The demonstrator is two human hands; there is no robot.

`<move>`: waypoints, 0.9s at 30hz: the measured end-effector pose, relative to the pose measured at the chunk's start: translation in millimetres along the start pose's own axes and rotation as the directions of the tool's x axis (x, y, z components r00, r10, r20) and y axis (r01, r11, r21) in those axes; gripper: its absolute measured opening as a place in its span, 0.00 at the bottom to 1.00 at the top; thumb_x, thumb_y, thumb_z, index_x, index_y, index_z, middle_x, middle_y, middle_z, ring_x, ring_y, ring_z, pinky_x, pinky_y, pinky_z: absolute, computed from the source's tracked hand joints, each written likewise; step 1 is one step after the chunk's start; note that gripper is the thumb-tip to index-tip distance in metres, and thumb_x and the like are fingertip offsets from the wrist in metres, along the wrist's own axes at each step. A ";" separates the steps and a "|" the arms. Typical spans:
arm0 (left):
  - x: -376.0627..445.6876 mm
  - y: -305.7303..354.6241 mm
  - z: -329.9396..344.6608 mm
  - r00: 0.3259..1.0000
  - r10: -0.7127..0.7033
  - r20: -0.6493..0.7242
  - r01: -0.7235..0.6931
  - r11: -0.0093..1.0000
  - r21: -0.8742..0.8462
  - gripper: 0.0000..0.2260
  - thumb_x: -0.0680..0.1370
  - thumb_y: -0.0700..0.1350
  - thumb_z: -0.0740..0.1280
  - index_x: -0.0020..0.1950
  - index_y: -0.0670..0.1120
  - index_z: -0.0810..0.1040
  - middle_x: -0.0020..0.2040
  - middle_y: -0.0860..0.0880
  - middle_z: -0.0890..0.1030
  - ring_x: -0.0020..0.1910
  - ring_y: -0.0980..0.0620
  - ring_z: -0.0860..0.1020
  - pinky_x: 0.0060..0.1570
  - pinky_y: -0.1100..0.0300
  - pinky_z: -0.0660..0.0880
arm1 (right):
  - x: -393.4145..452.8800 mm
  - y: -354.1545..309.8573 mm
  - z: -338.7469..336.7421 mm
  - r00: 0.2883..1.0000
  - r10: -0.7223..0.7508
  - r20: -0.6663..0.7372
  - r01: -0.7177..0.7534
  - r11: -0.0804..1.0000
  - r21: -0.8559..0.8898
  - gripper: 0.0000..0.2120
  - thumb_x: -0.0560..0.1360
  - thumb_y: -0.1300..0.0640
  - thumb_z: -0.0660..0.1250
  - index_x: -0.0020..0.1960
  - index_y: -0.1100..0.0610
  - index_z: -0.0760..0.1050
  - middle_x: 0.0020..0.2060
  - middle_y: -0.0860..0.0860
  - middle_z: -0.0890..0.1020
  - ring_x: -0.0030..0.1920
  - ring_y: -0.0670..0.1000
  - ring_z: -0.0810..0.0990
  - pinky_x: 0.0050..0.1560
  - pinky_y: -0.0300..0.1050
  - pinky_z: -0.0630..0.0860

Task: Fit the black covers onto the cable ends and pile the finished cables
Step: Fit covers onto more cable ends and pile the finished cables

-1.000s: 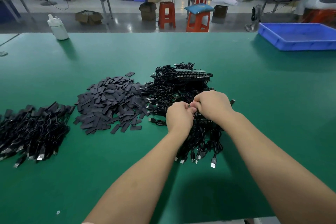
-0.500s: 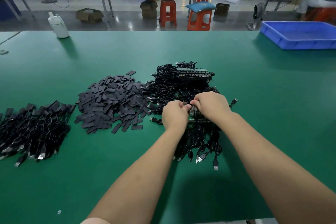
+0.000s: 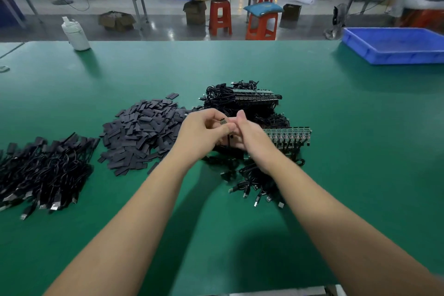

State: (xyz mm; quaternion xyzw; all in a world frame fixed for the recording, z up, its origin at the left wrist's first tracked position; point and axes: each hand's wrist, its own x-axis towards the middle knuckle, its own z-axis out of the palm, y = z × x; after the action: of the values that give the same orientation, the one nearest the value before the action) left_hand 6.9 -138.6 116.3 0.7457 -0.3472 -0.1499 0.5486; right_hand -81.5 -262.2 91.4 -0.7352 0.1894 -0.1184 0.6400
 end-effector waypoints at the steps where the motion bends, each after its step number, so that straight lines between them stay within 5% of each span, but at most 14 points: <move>1: -0.1 -0.6 -2.2 0.999 -0.018 -0.033 0.017 1.000 -0.014 0.04 0.73 0.46 0.75 0.43 0.49 0.82 0.26 0.55 0.73 0.26 0.56 0.70 0.25 0.67 0.67 | -4.2 0.7 11.5 0.999 0.018 0.043 -0.023 0.991 0.128 0.22 0.82 0.37 0.53 0.58 0.49 0.80 0.42 0.50 0.87 0.39 0.50 0.86 0.41 0.45 0.83; 3: -1.1 -9.8 -6.4 0.995 -0.074 -0.074 0.072 0.997 -0.020 0.03 0.74 0.42 0.72 0.45 0.49 0.81 0.27 0.54 0.72 0.25 0.56 0.69 0.21 0.69 0.64 | -11.5 6.8 28.8 0.999 -0.033 0.039 0.029 0.994 0.108 0.16 0.81 0.40 0.58 0.52 0.48 0.79 0.32 0.50 0.82 0.25 0.47 0.75 0.24 0.38 0.70; 5: -6.2 -26.9 -8.7 0.989 -0.136 -0.049 0.134 0.990 -0.037 0.03 0.75 0.40 0.70 0.46 0.47 0.80 0.29 0.53 0.72 0.26 0.57 0.67 0.22 0.68 0.64 | -11.3 16.7 38.3 0.998 -0.064 -0.005 0.064 0.998 0.025 0.11 0.83 0.48 0.60 0.48 0.50 0.79 0.31 0.48 0.80 0.23 0.43 0.67 0.23 0.37 0.63; 9: -21.2 -76.4 -14.1 0.954 -0.301 -0.005 0.291 0.926 -0.241 0.03 0.77 0.44 0.71 0.47 0.45 0.81 0.31 0.54 0.78 0.30 0.55 0.72 0.29 0.63 0.69 | -11.4 36.7 48.6 0.999 -0.016 -0.043 0.004 0.964 -0.266 0.07 0.82 0.55 0.64 0.50 0.54 0.81 0.33 0.46 0.81 0.22 0.40 0.68 0.27 0.38 0.66; 11: -24.0 -107.4 -18.4 0.953 -0.281 -0.113 0.287 0.957 0.045 0.04 0.79 0.47 0.69 0.49 0.47 0.80 0.39 0.53 0.81 0.37 0.52 0.77 0.40 0.57 0.74 | -14.4 48.2 52.5 0.999 0.020 -0.029 -0.029 0.925 -0.380 0.09 0.82 0.57 0.64 0.49 0.56 0.81 0.33 0.45 0.81 0.21 0.39 0.68 0.26 0.34 0.65; 13: -32.2 -137.1 -24.9 0.981 -0.143 -0.132 0.194 0.776 0.601 0.07 0.80 0.50 0.66 0.55 0.49 0.79 0.50 0.51 0.80 0.49 0.50 0.77 0.48 0.54 0.76 | -18.9 58.5 56.3 0.994 0.107 0.017 -0.090 0.898 -0.431 0.11 0.83 0.56 0.62 0.48 0.55 0.81 0.33 0.45 0.82 0.22 0.39 0.68 0.25 0.32 0.66; 14: -37.2 -149.2 -28.2 0.991 -0.102 -0.085 0.131 0.666 0.735 0.09 0.81 0.50 0.64 0.59 0.50 0.79 0.53 0.50 0.78 0.53 0.48 0.75 0.50 0.52 0.75 | -20.3 62.8 58.9 0.985 0.166 0.037 -0.134 0.892 -0.432 0.11 0.84 0.56 0.60 0.49 0.54 0.80 0.34 0.46 0.82 0.23 0.40 0.68 0.26 0.34 0.67; 17: -47.3 -170.9 -33.1 0.999 -0.036 0.023 -0.001 0.508 0.861 0.13 0.81 0.48 0.63 0.65 0.50 0.79 0.56 0.47 0.77 0.55 0.44 0.72 0.50 0.52 0.73 | -24.8 75.3 66.5 0.948 0.310 0.077 -0.252 0.875 -0.413 0.12 0.85 0.55 0.57 0.51 0.56 0.78 0.35 0.48 0.82 0.26 0.46 0.70 0.28 0.40 0.69; 19: -50.1 -171.1 -31.9 0.997 0.062 0.051 -0.074 0.473 0.878 0.11 0.79 0.45 0.68 0.60 0.48 0.83 0.54 0.45 0.79 0.53 0.42 0.72 0.49 0.51 0.74 | -28.9 84.0 69.7 0.939 0.335 0.074 -0.278 0.869 -0.408 0.12 0.85 0.54 0.55 0.50 0.56 0.76 0.34 0.49 0.81 0.26 0.47 0.71 0.28 0.42 0.71; 23: -51.3 -161.2 -30.9 0.993 0.052 0.105 -0.116 0.570 0.814 0.06 0.77 0.45 0.70 0.53 0.49 0.85 0.51 0.49 0.81 0.53 0.43 0.73 0.51 0.51 0.72 | -32.8 97.1 68.4 0.956 0.292 0.029 -0.272 0.917 -0.291 0.12 0.85 0.54 0.55 0.50 0.57 0.75 0.34 0.50 0.79 0.26 0.47 0.73 0.27 0.42 0.74; 27: -50.6 -159.2 -29.4 0.979 -0.193 0.067 0.110 0.776 0.621 0.11 0.77 0.44 0.71 0.59 0.48 0.79 0.51 0.50 0.78 0.55 0.48 0.75 0.58 0.52 0.72 | -36.7 107.3 66.9 0.965 0.261 -0.001 -0.255 0.941 -0.220 0.12 0.85 0.54 0.56 0.49 0.56 0.76 0.33 0.49 0.79 0.25 0.46 0.74 0.29 0.42 0.75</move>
State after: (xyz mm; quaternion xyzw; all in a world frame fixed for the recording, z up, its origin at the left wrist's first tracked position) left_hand 44.9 -58.0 -28.1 0.8977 -0.3498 -0.1199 0.2395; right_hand -100.2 -198.1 -22.0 -0.7715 0.2871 -0.0016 0.5678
